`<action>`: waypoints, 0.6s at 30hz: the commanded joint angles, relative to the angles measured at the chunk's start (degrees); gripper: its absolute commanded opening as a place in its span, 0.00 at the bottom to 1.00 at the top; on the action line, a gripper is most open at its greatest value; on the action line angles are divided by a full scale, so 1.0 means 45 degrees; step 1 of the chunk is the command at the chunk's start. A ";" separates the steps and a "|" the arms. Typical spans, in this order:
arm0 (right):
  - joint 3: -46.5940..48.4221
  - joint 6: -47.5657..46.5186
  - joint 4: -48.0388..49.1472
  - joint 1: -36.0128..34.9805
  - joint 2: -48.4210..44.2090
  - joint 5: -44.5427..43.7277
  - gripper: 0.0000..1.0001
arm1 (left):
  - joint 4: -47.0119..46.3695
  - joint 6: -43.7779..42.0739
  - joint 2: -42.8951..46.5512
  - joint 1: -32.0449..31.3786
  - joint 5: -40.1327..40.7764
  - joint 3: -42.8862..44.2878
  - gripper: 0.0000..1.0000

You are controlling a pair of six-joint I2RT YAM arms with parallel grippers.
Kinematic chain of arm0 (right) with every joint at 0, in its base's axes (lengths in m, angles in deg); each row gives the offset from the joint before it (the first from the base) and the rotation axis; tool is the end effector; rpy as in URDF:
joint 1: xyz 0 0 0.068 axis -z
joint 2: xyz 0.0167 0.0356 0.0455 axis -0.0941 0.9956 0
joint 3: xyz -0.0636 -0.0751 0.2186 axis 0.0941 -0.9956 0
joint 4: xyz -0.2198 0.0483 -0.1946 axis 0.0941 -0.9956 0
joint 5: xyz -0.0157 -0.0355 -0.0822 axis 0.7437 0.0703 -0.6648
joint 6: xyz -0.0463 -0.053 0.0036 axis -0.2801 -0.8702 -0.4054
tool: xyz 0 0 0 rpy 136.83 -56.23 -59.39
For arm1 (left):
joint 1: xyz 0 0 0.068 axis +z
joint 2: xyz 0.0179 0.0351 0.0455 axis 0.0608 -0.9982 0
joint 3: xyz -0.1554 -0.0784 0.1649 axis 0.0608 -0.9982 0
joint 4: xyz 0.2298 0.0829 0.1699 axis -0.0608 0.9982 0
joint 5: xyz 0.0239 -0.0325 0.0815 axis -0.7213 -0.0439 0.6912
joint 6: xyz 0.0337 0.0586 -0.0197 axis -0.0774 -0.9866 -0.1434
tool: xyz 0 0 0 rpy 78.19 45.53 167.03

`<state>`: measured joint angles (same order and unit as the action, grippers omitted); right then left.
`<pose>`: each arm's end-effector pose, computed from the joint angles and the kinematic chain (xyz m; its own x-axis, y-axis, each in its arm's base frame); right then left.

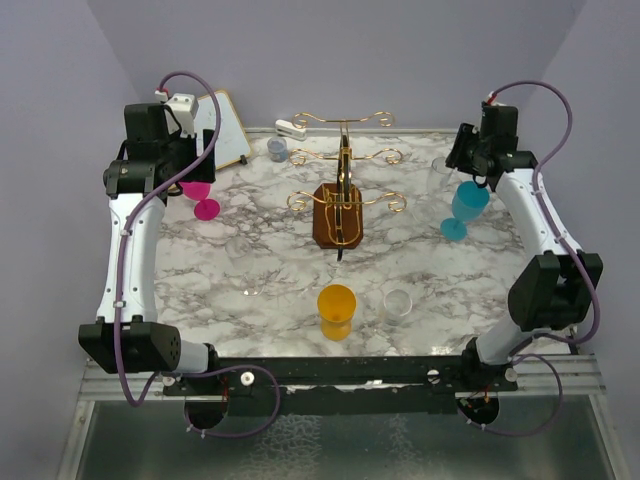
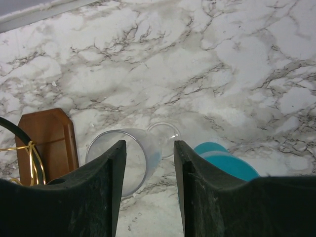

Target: Place the wine glass upside down on the wine glass rack

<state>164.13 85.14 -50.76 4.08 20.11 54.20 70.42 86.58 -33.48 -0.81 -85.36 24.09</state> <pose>0.4198 0.0067 0.2928 -0.5882 0.2820 -0.7580 0.2001 0.9588 0.2015 0.3459 0.0093 0.3961 -0.5485 0.0260 -0.8358 0.0809 0.9965 -0.0222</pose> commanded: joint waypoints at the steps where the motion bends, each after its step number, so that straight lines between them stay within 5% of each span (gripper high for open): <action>1: -0.0011 -0.0176 0.0376 0.0021 0.0402 0.0534 0.45 | -0.0194 -0.0063 0.0349 0.0068 0.0215 -0.0053 0.83; 13: 0.0470 -0.0458 0.0035 0.0012 0.1662 0.0908 0.37 | -0.0194 -0.0063 0.0341 0.0069 0.0215 -0.0104 0.83; 14: 0.0488 -0.0491 0.0000 0.0002 0.1734 0.0893 0.37 | -0.2912 0.0091 0.0345 0.0069 0.0671 -0.0084 0.87; 15: 0.0490 -0.0549 -0.0041 0.0001 0.1787 0.0827 0.35 | -0.0697 -0.0092 0.0331 0.0069 0.0487 -0.0059 0.83; 18: 0.0528 -0.0702 -0.0216 0.0001 0.1992 0.0678 0.27 | -0.0325 -0.0116 0.0312 0.0068 0.0345 0.0032 0.83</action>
<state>165.40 84.05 -50.61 4.01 26.63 57.63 67.93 86.27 -33.28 -0.81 -84.62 23.78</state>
